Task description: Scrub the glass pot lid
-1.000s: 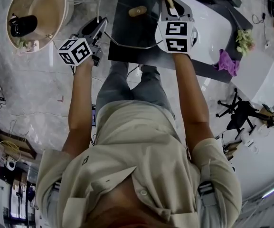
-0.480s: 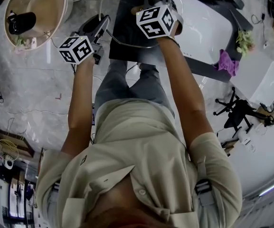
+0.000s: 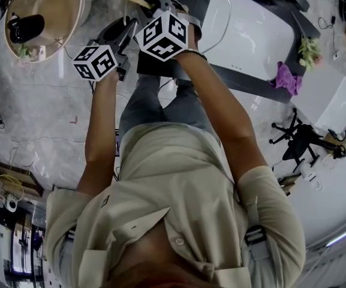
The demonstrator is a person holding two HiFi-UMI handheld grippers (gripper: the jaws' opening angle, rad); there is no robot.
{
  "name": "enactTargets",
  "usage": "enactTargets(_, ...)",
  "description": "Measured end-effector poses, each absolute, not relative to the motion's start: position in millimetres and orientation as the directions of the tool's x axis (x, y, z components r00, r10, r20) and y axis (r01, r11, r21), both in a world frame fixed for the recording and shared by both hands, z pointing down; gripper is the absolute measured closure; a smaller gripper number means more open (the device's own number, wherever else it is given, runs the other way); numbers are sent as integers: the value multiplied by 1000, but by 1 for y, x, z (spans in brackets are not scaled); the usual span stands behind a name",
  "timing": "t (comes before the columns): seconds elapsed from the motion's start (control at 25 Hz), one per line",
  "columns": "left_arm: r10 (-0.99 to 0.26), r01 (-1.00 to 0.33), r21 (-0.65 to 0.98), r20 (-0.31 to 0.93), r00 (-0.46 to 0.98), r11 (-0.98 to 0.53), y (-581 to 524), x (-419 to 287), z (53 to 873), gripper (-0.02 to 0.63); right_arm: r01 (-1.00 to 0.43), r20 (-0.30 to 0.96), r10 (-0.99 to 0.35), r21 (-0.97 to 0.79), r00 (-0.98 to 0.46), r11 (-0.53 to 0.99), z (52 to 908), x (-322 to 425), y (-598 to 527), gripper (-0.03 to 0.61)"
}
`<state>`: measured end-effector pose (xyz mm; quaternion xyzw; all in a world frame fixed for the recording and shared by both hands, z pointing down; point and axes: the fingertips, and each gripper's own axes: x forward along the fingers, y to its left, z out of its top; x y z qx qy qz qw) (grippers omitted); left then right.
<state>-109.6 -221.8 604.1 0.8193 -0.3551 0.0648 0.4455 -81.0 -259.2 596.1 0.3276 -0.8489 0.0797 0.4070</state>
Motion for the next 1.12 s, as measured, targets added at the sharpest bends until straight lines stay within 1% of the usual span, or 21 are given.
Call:
enactTargets(0.2,-524,-645,679,428,736,-351,-225,-109,604,474,-613,749,-494,150,-441,775,596,-72,-264,531)
enactTargets(0.32,-524,-650,672,433,734,-355,-225,-108,604,475,-627,764,-509,179,-397,758,599,-51,-270,531)
enactTargets(0.44,-525,-652,670,435,732,-355,-225,-109,604,476,-679,783,-541,218,-306,701,604,-4,-283,531)
enactTargets(0.56,-528,-655,667,435,729,-355,-225,-110,602,476,-739,790,-587,287,-178,610,597,61,-298,531)
enactTargets(0.64,-531,-658,665,437,726,-354,-225,-110,602,476,-750,787,-610,347,-92,562,590,98,-304,531)
enactTargets(0.72,-534,-661,663,438,724,-352,-226,-109,602,479,-742,784,-619,390,-43,545,584,122,-303,531)
enactTargets(0.84,-536,-662,661,437,722,-353,-227,-108,602,480,-735,785,-619,397,-39,550,583,130,-298,531)
enactTargets(1.12,-536,-665,659,441,720,-351,-229,-108,601,480,-751,797,-601,363,-56,552,592,116,-291,531)
